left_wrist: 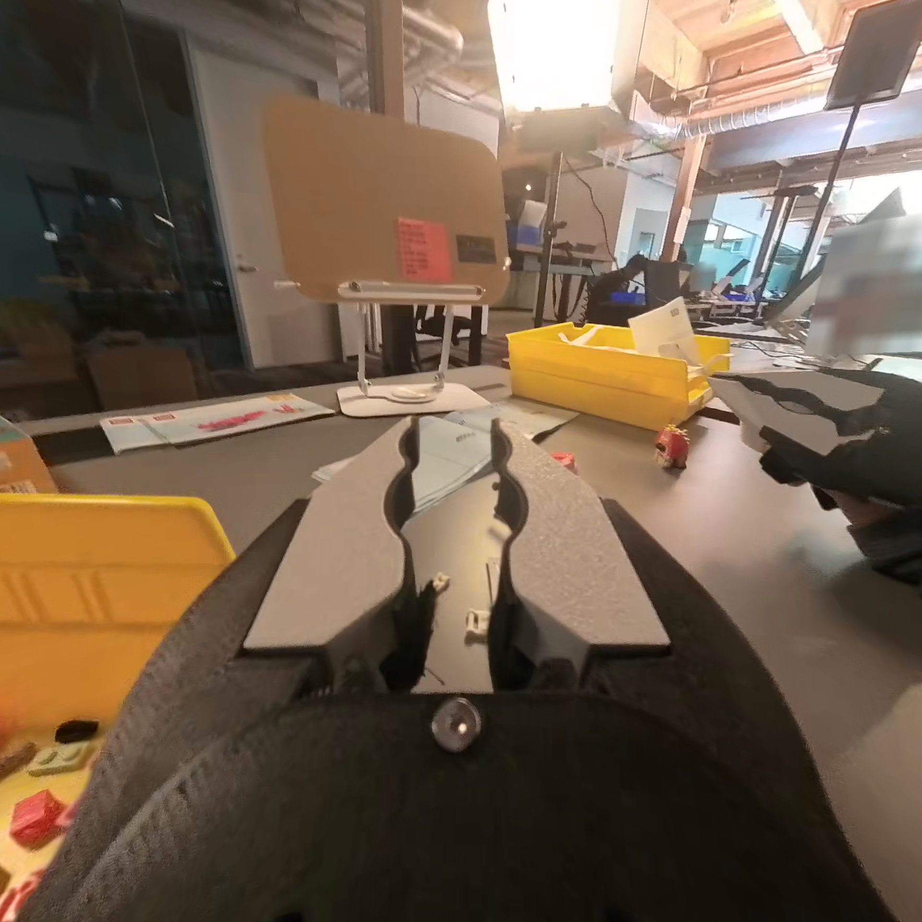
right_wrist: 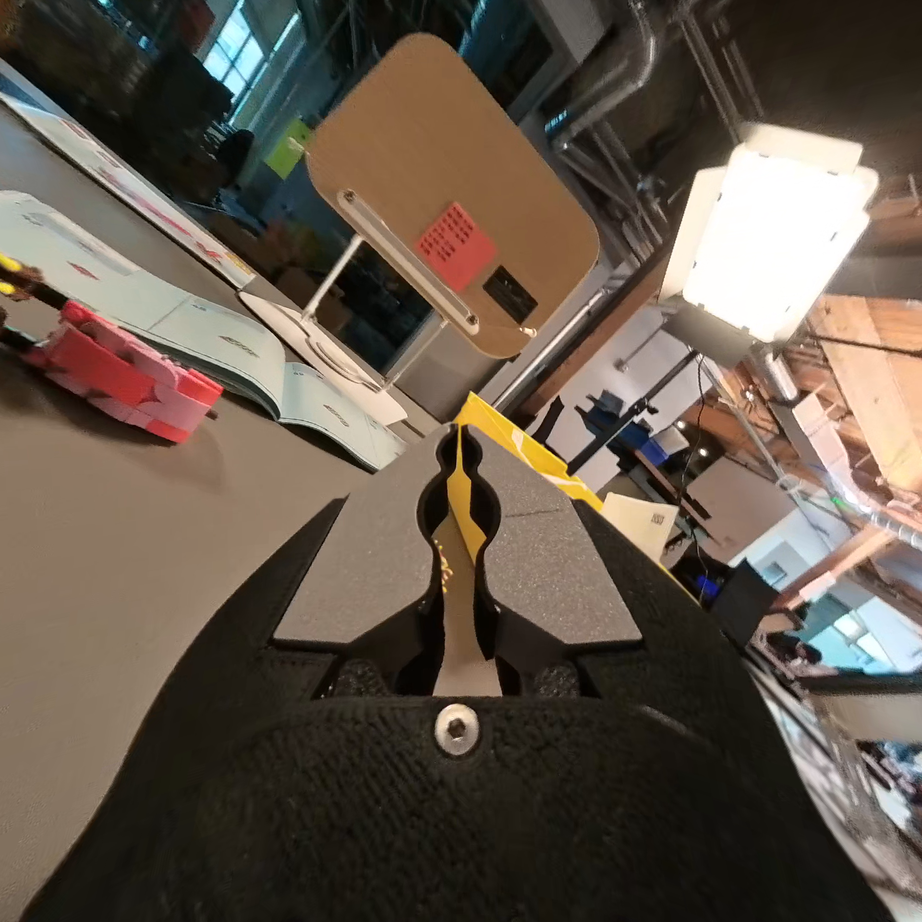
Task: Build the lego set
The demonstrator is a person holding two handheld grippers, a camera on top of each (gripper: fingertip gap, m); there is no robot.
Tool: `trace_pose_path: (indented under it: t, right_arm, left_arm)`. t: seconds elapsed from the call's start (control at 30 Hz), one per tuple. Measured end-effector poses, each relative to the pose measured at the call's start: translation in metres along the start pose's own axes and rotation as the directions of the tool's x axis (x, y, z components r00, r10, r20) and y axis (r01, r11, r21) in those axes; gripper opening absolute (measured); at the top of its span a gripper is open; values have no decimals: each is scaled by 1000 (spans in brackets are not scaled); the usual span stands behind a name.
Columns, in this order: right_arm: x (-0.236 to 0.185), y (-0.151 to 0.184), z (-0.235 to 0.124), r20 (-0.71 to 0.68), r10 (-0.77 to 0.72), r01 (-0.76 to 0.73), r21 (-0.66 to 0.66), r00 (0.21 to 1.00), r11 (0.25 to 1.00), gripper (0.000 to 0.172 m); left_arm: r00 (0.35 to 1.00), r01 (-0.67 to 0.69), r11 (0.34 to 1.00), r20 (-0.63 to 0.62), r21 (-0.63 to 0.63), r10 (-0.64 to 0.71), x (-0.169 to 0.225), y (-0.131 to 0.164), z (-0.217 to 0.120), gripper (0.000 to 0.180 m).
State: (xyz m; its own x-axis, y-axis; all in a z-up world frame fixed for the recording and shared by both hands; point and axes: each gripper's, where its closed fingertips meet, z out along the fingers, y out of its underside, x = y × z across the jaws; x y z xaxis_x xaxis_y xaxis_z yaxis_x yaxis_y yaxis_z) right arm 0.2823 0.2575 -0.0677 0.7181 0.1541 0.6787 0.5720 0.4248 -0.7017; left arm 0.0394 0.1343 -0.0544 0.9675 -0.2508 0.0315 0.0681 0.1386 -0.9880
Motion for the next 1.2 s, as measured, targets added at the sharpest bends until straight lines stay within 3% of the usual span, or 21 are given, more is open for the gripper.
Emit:
trace_pose_path:
  t: [0.23, 0.47, 1.1, 1.2]
  right_arm:
    - [26, 35, 4, -111, 136, -151, -147, 985, 977, 0]
    - [34, 46, 3, -149, 191, -216, -177, 970, 960, 0]
    - [34, 47, 4, -142, 188, -212, -174, 972, 962, 0]
    - [28, 27, 3, -96, 230, -241, -130, 969, 962, 0]
  left_arm:
    - [999, 13, 1000, -29, -18, -13, 6, 3, 1, 24]
    - [999, 22, 1000, -33, -15, -23, 5, 3, 1, 23]
    - [999, 3, 999, -34, -35, -4, 6, 5, 2, 22]
    - [997, -79, 992, -31, -98, 76, 11, 7, 9, 10]
